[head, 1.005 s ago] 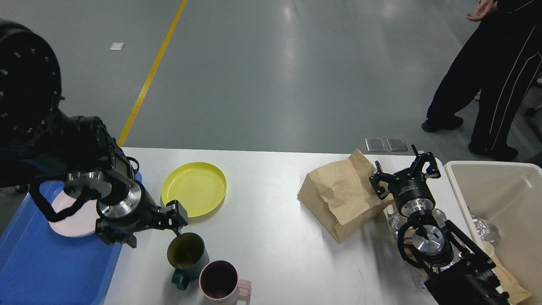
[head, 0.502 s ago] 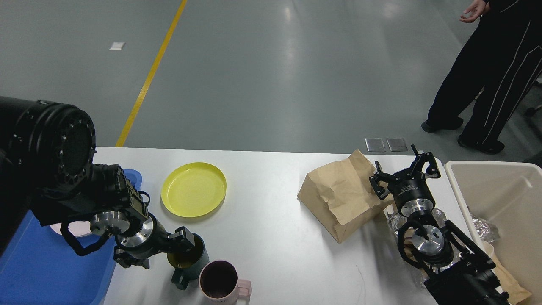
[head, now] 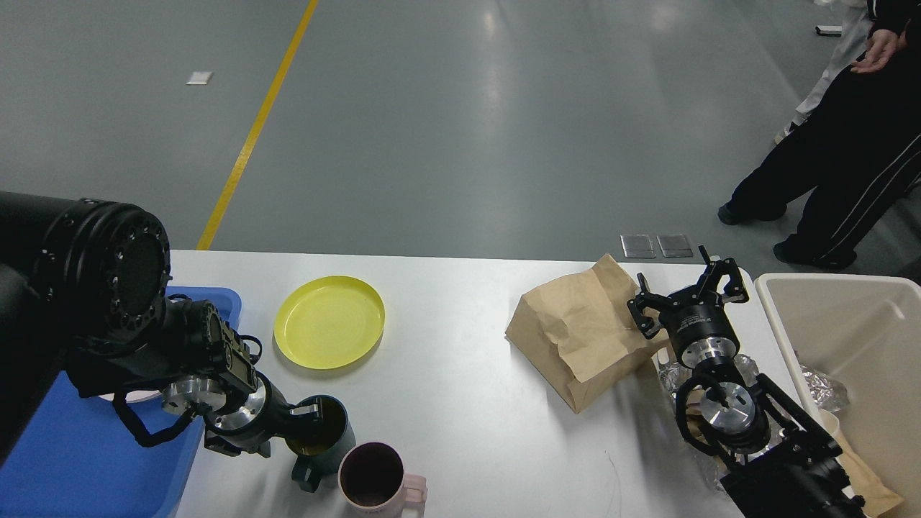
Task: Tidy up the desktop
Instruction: 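Lower the left gripper and grasp the dark green mug, then lift the green mug and carry it onto the blue tray corner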
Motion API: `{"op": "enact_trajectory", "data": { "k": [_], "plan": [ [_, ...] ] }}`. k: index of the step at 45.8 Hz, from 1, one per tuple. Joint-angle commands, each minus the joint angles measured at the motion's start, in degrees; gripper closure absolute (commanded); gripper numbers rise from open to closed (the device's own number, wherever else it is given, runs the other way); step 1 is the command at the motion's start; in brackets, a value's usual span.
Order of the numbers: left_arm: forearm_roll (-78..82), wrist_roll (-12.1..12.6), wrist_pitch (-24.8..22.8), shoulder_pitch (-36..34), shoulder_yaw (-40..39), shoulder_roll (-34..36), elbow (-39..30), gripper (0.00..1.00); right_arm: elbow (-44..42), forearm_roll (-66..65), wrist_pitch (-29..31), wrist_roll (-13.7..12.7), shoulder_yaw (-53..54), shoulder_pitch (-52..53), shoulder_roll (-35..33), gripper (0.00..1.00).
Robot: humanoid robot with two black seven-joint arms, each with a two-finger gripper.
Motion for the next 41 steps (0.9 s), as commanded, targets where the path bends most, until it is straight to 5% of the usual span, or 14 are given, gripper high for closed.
{"op": "enact_trajectory", "data": {
  "k": [1,4,15,41],
  "plan": [
    [0.10,0.01,-0.17,0.04,-0.02,0.00,-0.02,0.60,-0.01,0.00,0.00,0.01,0.00,0.00,0.00,0.00],
    [0.10,0.88,-0.26,0.04,-0.11,0.00,-0.10,0.76,-0.01,0.00,0.00,0.01,0.00,0.00,0.00,0.00],
    [0.19,2.12,-0.70,-0.05,0.07,0.35,-0.10,0.99,-0.01,0.00,0.00,0.01,0.00,0.00,0.00,0.00],
    [0.45,1.15,-4.12,-3.90,0.95,2.81,-2.38,1.00,-0.01,0.00,0.00,0.01,0.00,0.00,0.00,0.00]
  ]
}}
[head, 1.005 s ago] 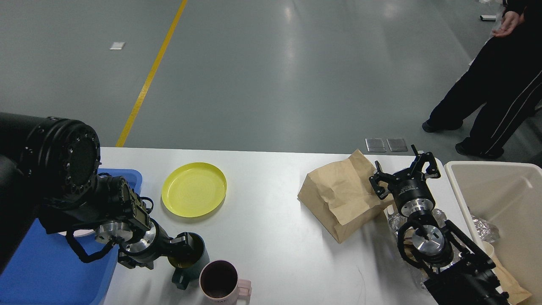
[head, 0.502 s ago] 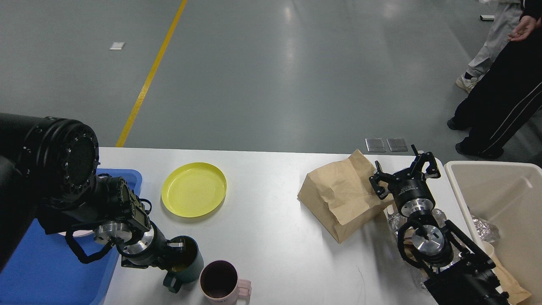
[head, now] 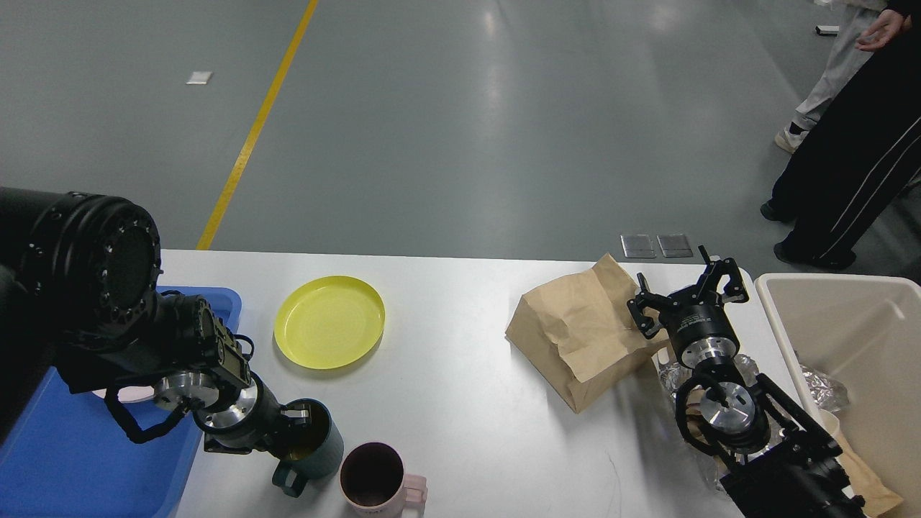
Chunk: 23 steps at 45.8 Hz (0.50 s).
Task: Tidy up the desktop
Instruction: 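Lift the green mug and carry it onto the blue tray corner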
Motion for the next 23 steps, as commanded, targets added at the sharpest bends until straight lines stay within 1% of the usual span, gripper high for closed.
{"op": "enact_trajectory", "data": {
  "k": [1,5,8,12,15,19,23],
  "plan": [
    [0.00,-0.38,-2.46,-3.90,0.79,1.92,-2.32,1.00,0.00,0.00,0.00,0.01,0.00,0.00,0.00,0.00],
    [1.22,0.59,-3.08,-8.73,0.88,3.59,-5.65,1.00,0.00,0.00,0.00,0.01,0.00,0.00,0.00,0.00],
    [4.12,0.59,-3.70,-13.74,1.14,4.65,-9.26,1.00,0.00,0.00,0.00,0.01,0.00,0.00,0.00,0.00],
    [6.32,0.59,-5.89,-20.85,1.76,5.97,-12.95,1.00,0.00,0.00,0.00,-0.08,0.00,0.00,0.00,0.00],
    [7.55,1.20,-9.31,-25.78,1.76,7.46,-14.71,1.00,0.00,0.00,0.00,0.01,0.00,0.00,0.00,0.00],
    [8.35,2.78,-15.55,-31.93,1.85,8.69,-15.59,1.00,0.00,0.00,0.00,0.01,0.00,0.00,0.00,0.00],
    [8.35,2.96,-20.12,-39.22,1.85,9.66,-17.79,1.00,0.00,0.00,0.00,-0.08,0.00,0.00,0.00,0.00]
  ]
}}
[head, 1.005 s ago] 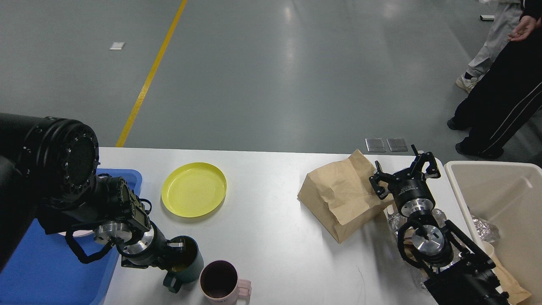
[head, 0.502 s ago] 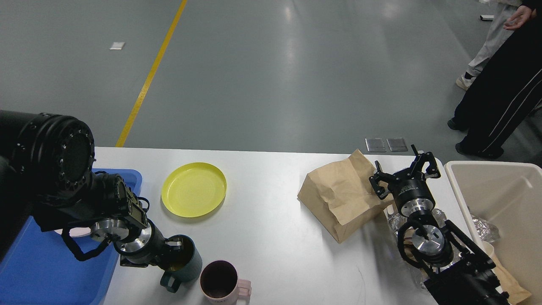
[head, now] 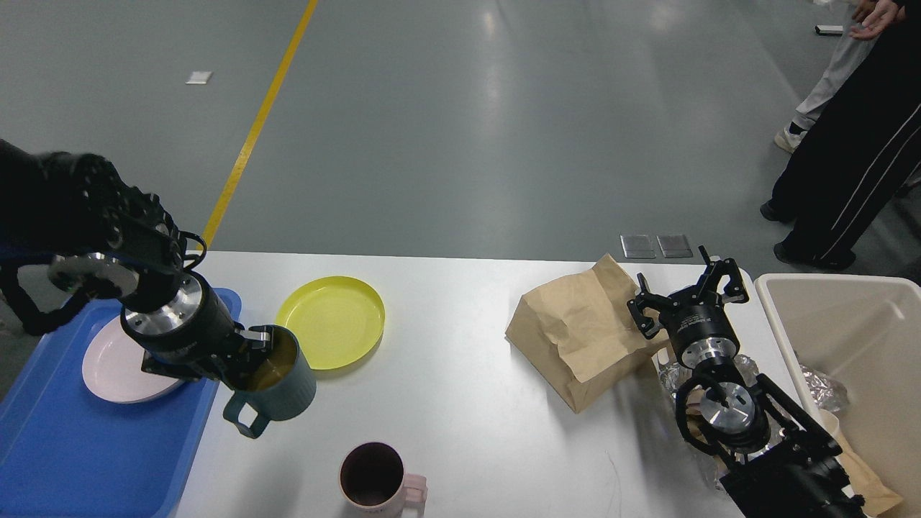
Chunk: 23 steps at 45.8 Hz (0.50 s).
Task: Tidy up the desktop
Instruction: 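Lift the green mug and carry it onto the blue tray corner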
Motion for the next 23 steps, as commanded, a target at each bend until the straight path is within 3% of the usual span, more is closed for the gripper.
{"op": "enact_trajectory", "data": {
  "k": [1,12,23],
  "plan": [
    [0.36,0.72,-7.17,-10.33,0.01,1.77,-2.94,1.00,0.00,0.00,0.00,0.00,0.00,0.00,0.00,0.00],
    [0.62,3.00,-18.16,-22.74,0.28,3.00,-4.80,1.00,0.00,0.00,0.00,0.01,0.00,0.00,0.00,0.00],
    [0.89,2.83,-18.70,-23.27,3.35,3.62,-4.09,1.00,0.00,0.00,0.00,0.01,0.00,0.00,0.00,0.00]
  ]
}}
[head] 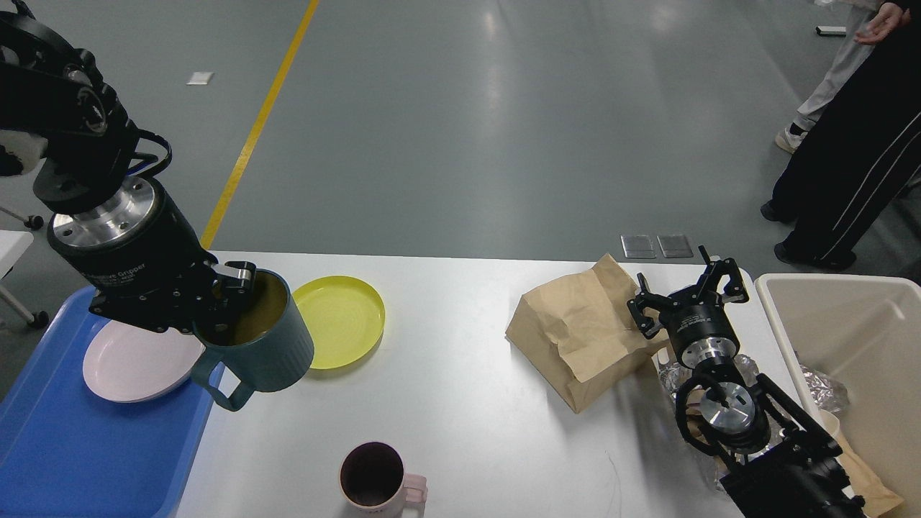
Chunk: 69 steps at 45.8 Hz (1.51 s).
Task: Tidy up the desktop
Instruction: 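Lift the green mug and carry it onto the blue tray corner, then release the green mug and withdraw the left gripper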
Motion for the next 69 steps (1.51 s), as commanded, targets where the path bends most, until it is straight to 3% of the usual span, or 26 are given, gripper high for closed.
{"op": "enact_trajectory", "data": {
  "k": [1,9,21,28,40,49,56,69],
  "plan": [
    [0.48,-0.40,-0.45,0.14,2.55,0.91,0.76,1.00,0.03,0.00,0.00,0.01,0.00,0.00,0.00,0.00],
    [3.81,-1.55,0.60,3.30,7.56,6.44,2.87,1.00,0.03,0.00,0.00,0.01,0.00,0.00,-0.08,0.00],
    [15.86,-3.48,1.04,14.19,10.29,23.13,13.76,1.00,0.03,0.00,0.00,0.01,0.00,0.00,-0.08,0.00],
    [19.37,-2.87,1.04,23.77,7.05,32.01,23.07,1.00,0.03,0.00,0.00,0.01,0.00,0.00,-0.08,0.00],
    [24.65,-2.69,0.69,44.59,-4.64,40.98,39.24,0.99,0.03,0.00,0.00,0.01,0.00,0.00,0.00,0.00],
    [25.79,-2.60,-1.33,61.20,-16.41,42.13,51.64,0.97,0.03,0.00,0.00,0.01,0.00,0.00,-0.08,0.00],
    [27.55,-2.51,1.04,72.64,-23.54,40.02,58.41,0.97,0.03,0.00,0.00,0.01,0.00,0.00,0.00,0.00],
    [28.61,-2.95,5.88,78.09,-28.03,39.32,60.00,0.97,0.03,0.00,0.00,0.01,0.00,0.00,0.00,0.00]
  ]
}}
